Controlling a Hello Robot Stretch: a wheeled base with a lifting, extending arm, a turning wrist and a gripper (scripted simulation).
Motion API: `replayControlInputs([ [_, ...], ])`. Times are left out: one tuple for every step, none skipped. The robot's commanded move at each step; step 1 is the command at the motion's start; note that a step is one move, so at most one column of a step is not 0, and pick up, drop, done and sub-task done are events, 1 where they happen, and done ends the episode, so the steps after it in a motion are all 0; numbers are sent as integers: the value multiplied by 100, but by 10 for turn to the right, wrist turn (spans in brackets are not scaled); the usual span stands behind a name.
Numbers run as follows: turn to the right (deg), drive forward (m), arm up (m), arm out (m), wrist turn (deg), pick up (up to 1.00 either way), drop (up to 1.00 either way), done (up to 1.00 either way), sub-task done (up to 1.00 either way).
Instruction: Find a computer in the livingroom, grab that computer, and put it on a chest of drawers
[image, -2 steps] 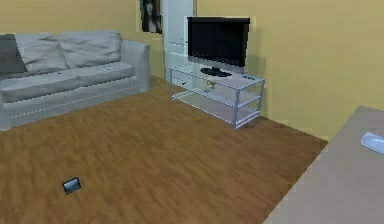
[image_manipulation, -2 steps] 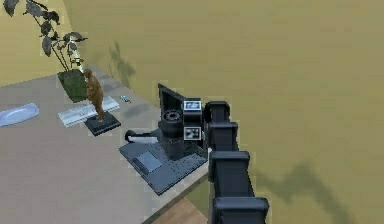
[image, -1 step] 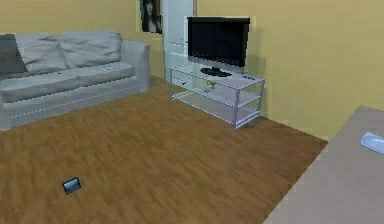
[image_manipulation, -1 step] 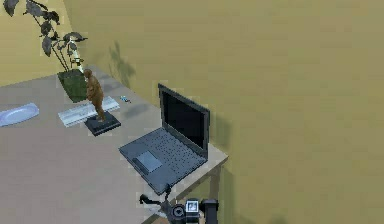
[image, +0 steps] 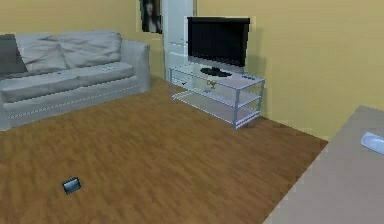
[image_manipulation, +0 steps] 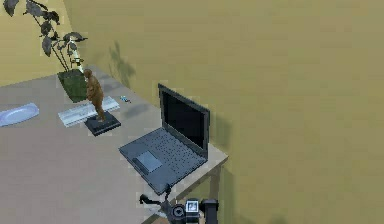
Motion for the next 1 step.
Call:
replayControlInputs([
  [0,0,10,0,0,0,0,0,0],
])
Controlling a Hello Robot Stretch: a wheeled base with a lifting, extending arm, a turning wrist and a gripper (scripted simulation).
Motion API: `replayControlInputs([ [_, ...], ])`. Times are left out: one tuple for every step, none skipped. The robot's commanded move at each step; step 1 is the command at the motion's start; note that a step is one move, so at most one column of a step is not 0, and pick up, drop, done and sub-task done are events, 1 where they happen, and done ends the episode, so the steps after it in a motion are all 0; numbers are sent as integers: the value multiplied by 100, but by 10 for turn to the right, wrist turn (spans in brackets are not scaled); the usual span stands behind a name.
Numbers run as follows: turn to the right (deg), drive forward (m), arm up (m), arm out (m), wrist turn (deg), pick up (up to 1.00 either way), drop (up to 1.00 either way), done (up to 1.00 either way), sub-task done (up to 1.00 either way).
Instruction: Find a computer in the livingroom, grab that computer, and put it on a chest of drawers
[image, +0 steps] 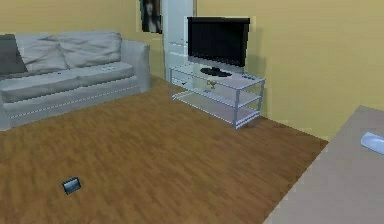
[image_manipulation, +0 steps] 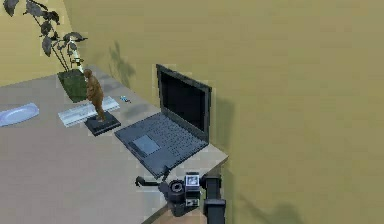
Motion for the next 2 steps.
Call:
replayControlInputs([
  [0,0,26,0,0,0,0,0,0],
  [0,0,0,0,-450,0,0,0,0],
])
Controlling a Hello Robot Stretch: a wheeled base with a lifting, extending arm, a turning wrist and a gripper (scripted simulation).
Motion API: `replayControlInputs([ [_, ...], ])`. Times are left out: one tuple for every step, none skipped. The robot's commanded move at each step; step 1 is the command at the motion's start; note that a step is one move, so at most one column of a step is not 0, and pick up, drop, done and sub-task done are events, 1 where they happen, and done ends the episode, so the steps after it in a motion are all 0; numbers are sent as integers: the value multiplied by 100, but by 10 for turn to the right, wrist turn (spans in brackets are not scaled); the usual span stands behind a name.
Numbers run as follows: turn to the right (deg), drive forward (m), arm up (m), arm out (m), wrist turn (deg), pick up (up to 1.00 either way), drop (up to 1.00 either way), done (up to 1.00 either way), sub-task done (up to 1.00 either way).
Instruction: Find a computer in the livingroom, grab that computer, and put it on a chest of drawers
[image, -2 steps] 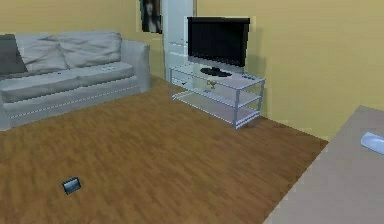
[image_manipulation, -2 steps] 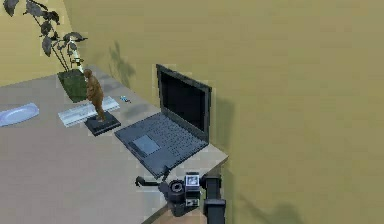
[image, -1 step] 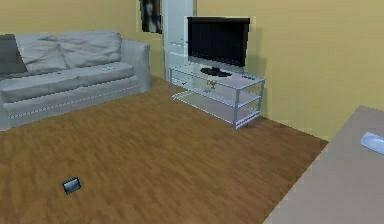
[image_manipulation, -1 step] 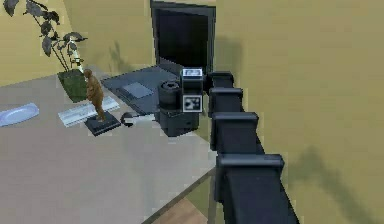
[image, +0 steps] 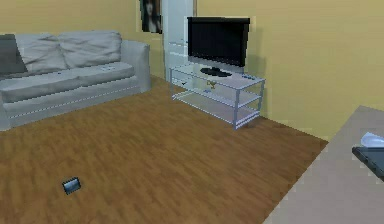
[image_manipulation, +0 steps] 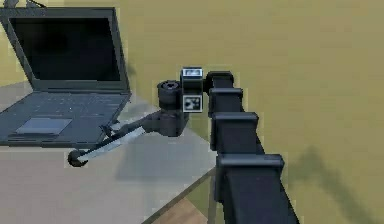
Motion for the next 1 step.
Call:
replayControlInputs([
  [0,0,0,0,-450,0,0,0,0],
])
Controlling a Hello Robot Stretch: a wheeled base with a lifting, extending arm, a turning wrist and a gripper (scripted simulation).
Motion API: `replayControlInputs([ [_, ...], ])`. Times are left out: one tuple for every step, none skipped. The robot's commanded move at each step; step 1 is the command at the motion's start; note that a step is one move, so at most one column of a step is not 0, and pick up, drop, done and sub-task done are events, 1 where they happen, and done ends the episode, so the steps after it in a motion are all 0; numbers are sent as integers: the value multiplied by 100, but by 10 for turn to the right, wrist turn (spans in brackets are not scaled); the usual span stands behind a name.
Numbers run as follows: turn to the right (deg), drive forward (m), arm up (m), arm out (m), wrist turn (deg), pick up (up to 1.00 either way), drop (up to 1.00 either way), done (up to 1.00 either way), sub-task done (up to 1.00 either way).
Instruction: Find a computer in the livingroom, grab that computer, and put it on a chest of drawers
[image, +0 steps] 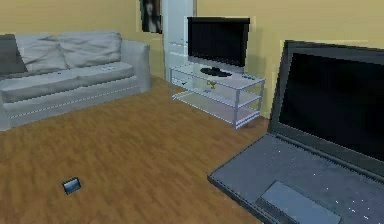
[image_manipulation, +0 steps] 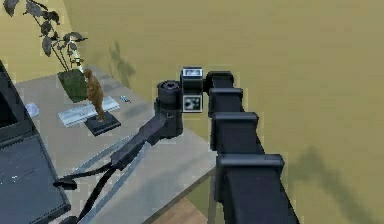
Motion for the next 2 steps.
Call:
replayControlInputs([
  [0,0,0,0,-90,0,0,0,0],
  [0,0,0,-20,0,0,0,0,0],
])
